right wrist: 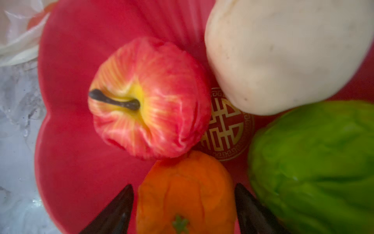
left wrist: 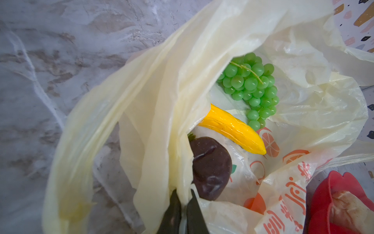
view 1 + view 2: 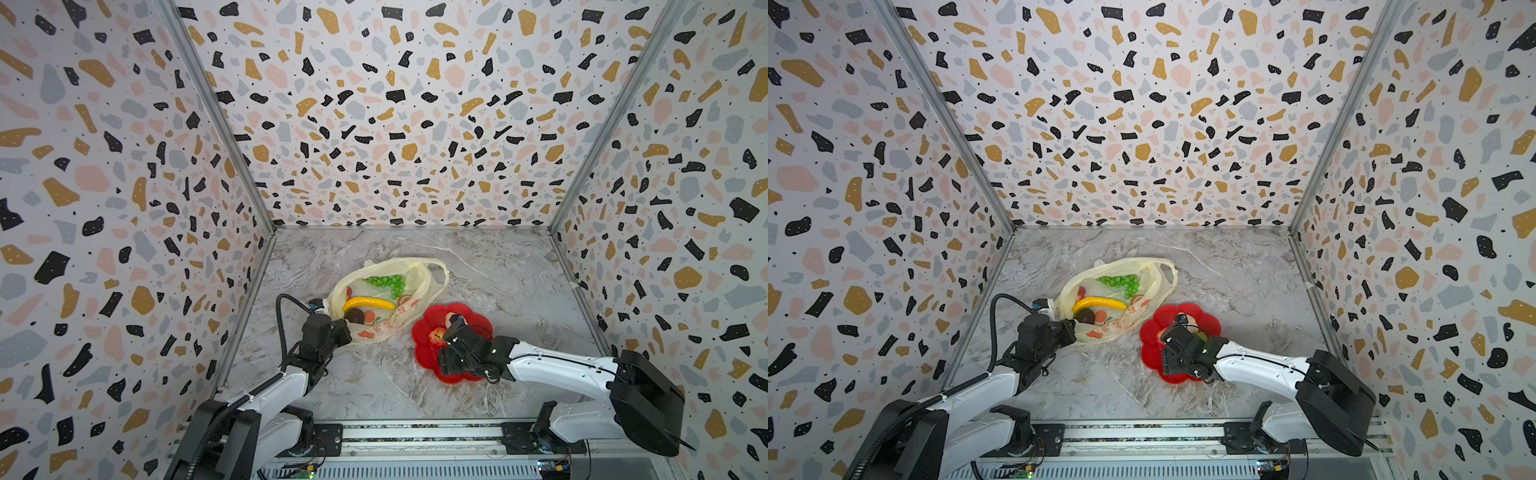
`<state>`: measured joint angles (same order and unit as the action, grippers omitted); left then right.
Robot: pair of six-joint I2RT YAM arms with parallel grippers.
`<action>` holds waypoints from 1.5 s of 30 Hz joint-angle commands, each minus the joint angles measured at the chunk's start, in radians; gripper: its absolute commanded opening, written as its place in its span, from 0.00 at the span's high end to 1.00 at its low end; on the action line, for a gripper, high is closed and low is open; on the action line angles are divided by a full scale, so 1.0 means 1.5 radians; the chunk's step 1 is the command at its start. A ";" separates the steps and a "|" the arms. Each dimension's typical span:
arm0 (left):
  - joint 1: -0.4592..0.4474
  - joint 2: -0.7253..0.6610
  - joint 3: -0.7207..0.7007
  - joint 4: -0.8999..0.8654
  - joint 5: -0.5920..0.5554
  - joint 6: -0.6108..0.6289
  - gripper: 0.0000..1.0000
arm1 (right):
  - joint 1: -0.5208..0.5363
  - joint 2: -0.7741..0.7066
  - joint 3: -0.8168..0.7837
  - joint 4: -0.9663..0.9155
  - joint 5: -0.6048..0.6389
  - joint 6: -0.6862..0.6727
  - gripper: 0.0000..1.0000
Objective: Take fruits out of the plastic bag
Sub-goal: Place the fruit on the plate, then move the plastic bag to the center of the table.
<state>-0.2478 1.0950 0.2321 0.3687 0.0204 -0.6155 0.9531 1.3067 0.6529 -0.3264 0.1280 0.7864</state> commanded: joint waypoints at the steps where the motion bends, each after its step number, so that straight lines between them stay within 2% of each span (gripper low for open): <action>1: 0.003 0.000 -0.003 0.027 0.002 0.007 0.91 | 0.010 -0.038 0.003 -0.031 0.008 -0.006 0.22; 9: 0.003 0.003 0.005 0.009 -0.008 0.000 0.80 | 0.034 -0.085 0.025 -0.082 0.041 -0.017 0.21; 14: 0.003 -0.026 0.013 -0.035 -0.033 -0.008 0.63 | 0.035 -0.114 0.057 -0.097 0.070 -0.058 0.21; 21: 0.003 -0.104 0.086 -0.207 -0.072 0.009 0.37 | 0.029 -0.115 0.117 -0.036 0.089 -0.153 0.21; 26: 0.003 -0.132 0.112 -0.277 -0.116 0.003 0.25 | 0.027 -0.091 0.150 0.041 0.067 -0.183 0.21; 29: -0.007 -0.137 0.144 -0.313 -0.145 0.021 0.21 | 0.028 -0.078 0.163 0.081 0.044 -0.192 0.21; 33: -0.039 -0.071 0.213 -0.376 -0.289 0.051 0.18 | 0.028 -0.070 0.158 0.111 0.029 -0.196 0.21; 36: -0.047 -0.009 0.240 -0.361 -0.300 0.062 0.16 | 0.028 -0.063 0.155 0.124 0.018 -0.196 0.22; 37: -0.059 0.012 0.246 -0.345 -0.304 0.064 0.05 | 0.028 -0.061 0.155 0.126 0.015 -0.196 0.22; 38: -0.068 0.034 0.256 -0.336 -0.308 0.069 0.00 | 0.028 -0.058 0.155 0.130 0.011 -0.196 0.22; 45: -0.080 0.194 0.337 -0.330 -0.329 0.095 0.00 | 0.027 -0.041 0.149 0.139 0.000 -0.196 0.22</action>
<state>-0.3645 1.3376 0.6922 -0.1375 -0.4179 -0.5072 0.9970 1.2465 0.8642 -0.1390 0.1390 0.5034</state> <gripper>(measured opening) 0.997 0.786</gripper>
